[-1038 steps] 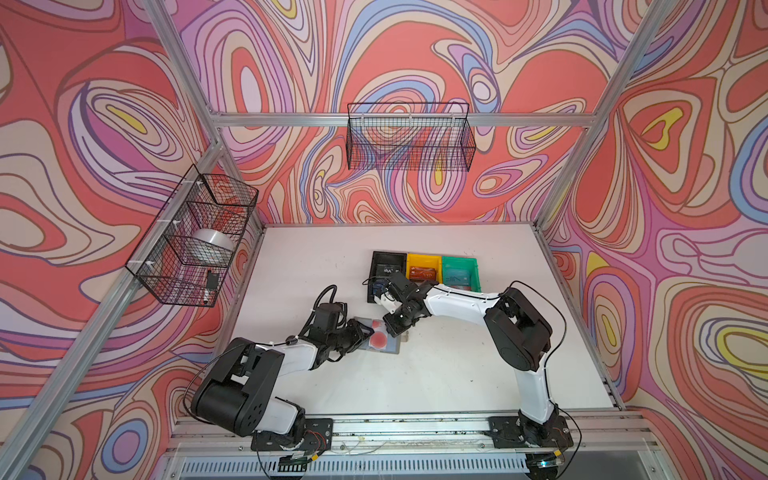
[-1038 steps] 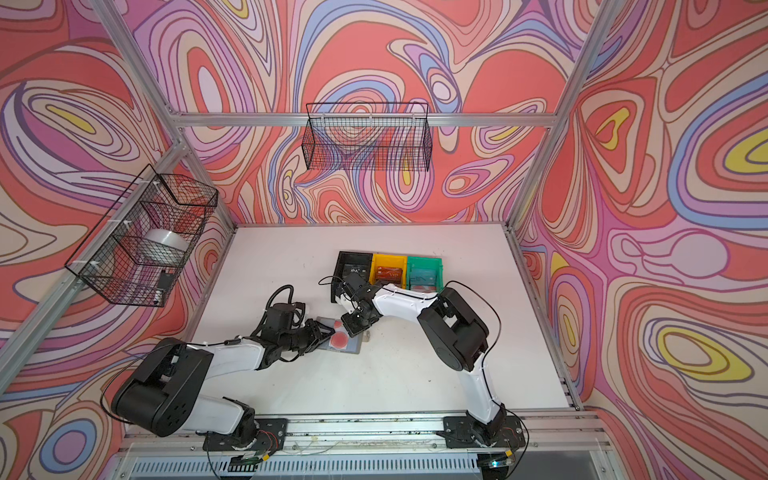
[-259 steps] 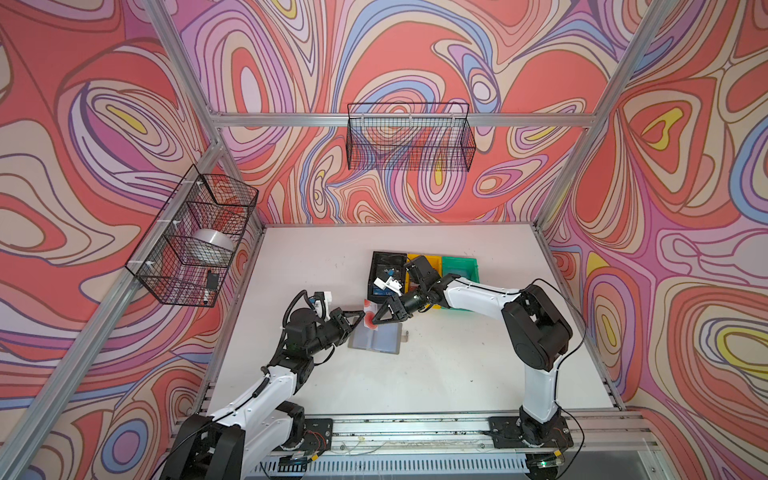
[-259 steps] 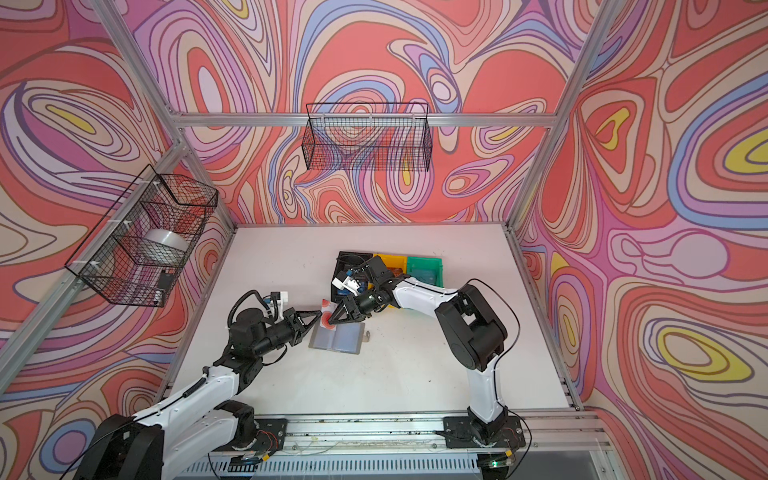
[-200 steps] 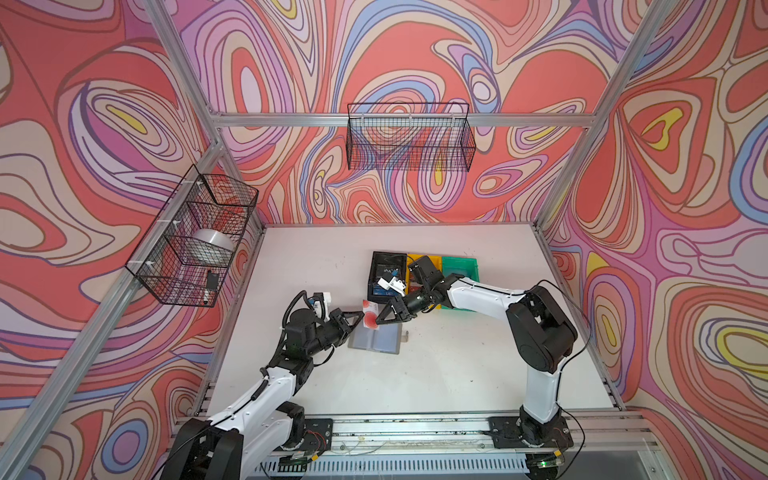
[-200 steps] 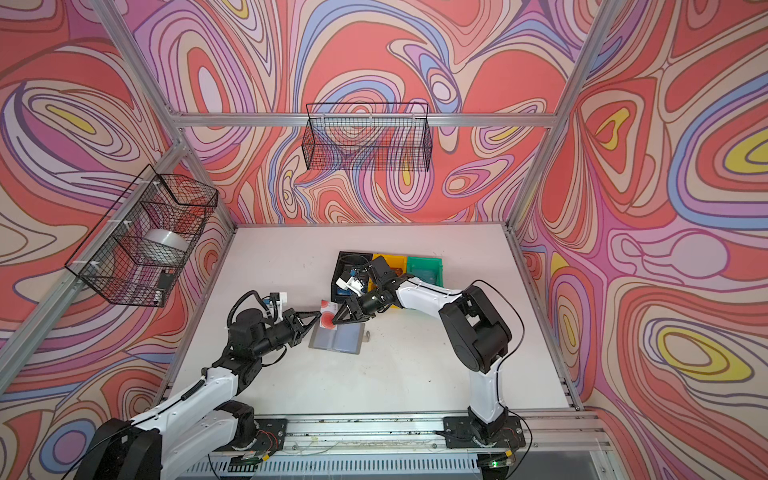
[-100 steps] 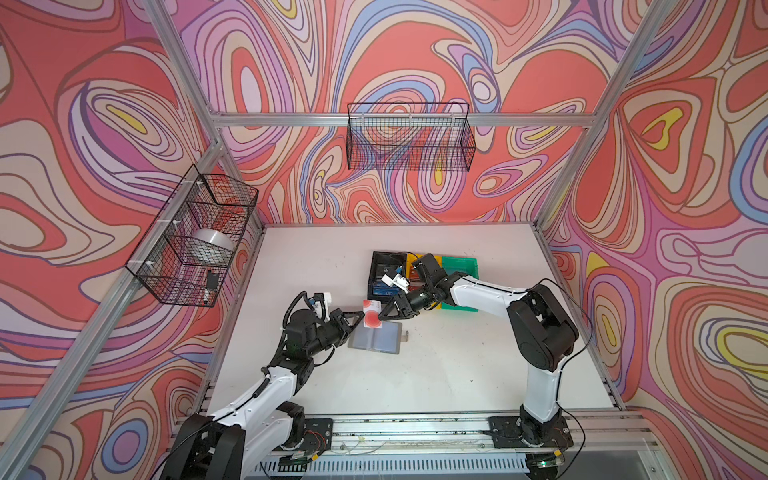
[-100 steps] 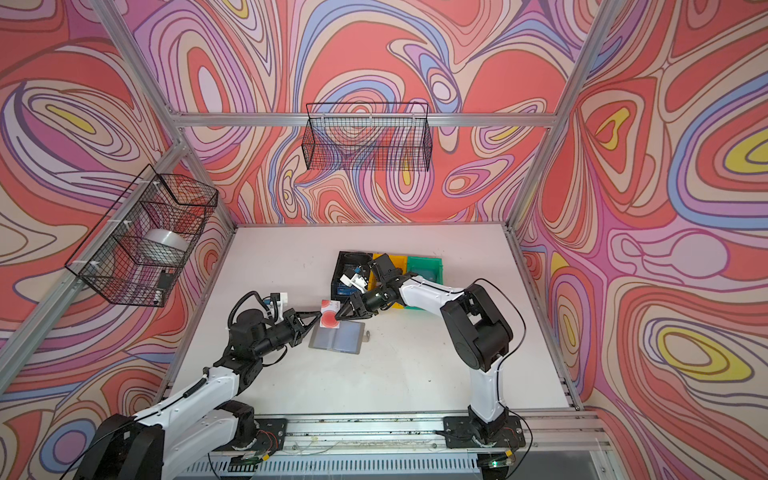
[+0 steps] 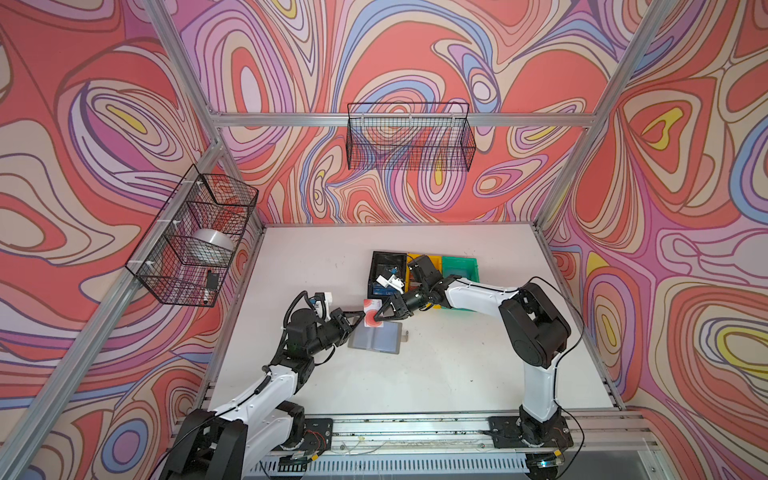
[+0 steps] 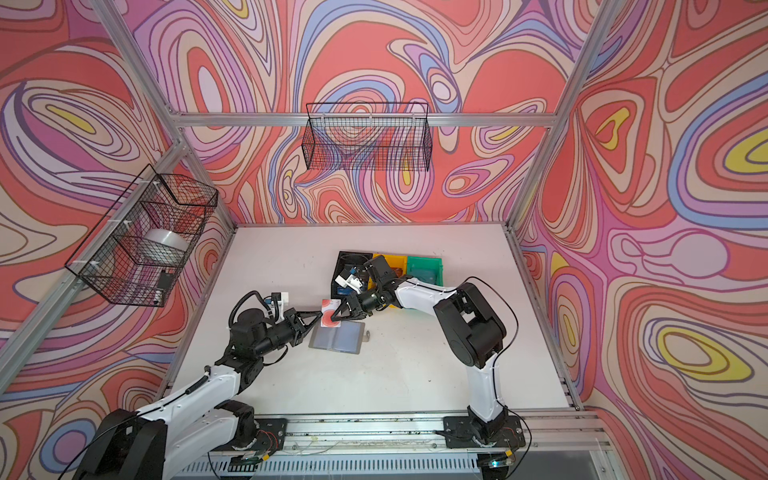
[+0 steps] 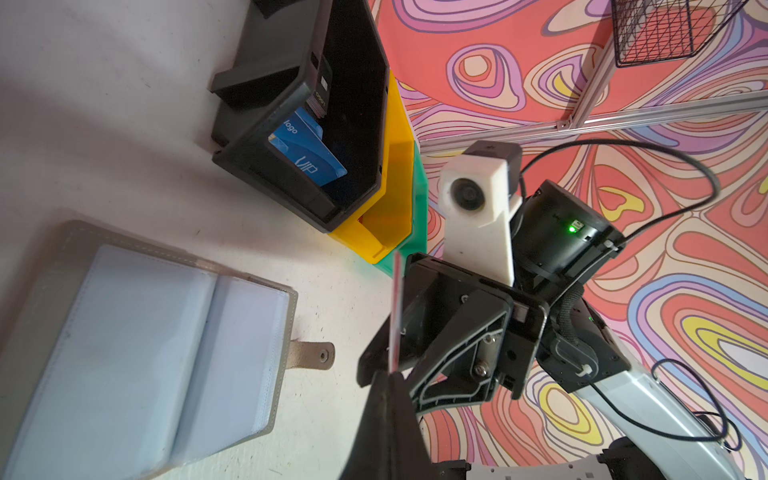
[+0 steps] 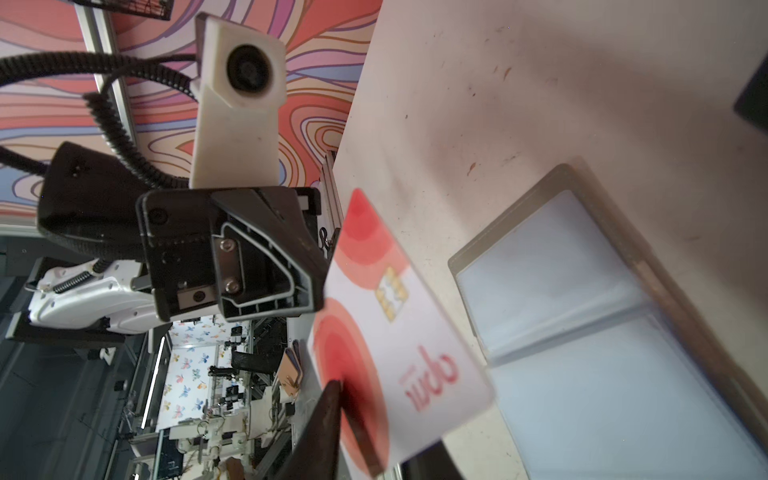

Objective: Take the credit cards out of the card holder

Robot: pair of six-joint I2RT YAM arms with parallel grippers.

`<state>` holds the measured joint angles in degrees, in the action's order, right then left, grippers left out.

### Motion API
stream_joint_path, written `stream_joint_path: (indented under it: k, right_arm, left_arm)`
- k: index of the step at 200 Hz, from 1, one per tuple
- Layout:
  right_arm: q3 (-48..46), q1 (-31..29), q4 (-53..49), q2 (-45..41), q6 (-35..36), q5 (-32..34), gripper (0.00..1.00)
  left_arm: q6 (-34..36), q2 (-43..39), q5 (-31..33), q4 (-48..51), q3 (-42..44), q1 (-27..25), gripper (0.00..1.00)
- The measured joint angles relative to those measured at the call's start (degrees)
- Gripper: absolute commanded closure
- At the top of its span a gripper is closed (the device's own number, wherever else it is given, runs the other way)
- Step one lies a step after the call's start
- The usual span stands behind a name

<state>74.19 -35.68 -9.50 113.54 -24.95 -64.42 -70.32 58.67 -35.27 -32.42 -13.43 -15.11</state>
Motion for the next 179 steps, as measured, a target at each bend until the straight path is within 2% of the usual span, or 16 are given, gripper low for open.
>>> stream_joint_path:
  k: [15, 44, 70, 85, 107, 126, 154, 179]
  right_arm:
    - [0.4, 0.0, 0.1, 0.0, 0.1, -1.4, 1.00]
    - [2.3, 0.1, -4.9, 0.0, 3.3, -1.7, 1.00]
    - [8.5, 1.4, -17.9, 0.0, 13.2, -1.2, 1.00]
    - [13.8, 2.9, -27.4, 0.0, 20.6, 1.7, 1.00]
    - [19.8, 4.6, -38.9, -0.6, 31.0, 12.3, 1.00]
    - [21.7, 5.1, -46.8, -2.6, 37.5, 26.1, 1.00]
    - [21.4, 6.4, -53.4, -6.7, 44.7, 43.5, 1.00]
    - [20.8, 11.3, -55.2, -10.9, 49.1, 53.2, 1.00]
  left_arm:
    - [0.3, 0.0, 0.2, 1.3, 0.0, -0.1, 1.00]
    - [1.9, -1.3, 0.4, 4.0, 0.0, -0.3, 0.76]
    - [4.4, -4.4, 1.3, 11.3, -0.1, -0.3, 0.70]
    - [6.2, -6.0, 2.2, 16.2, -0.8, -0.3, 0.67]
    - [8.2, -7.7, 3.2, 21.2, -1.7, -0.3, 0.66]
    - [9.1, -8.2, 3.7, 23.2, -1.9, -0.3, 0.66]
    - [9.7, -7.9, 3.9, 24.3, -1.9, -0.3, 0.66]
    - [10.1, -7.1, 3.9, 24.3, -1.9, -0.3, 0.66]
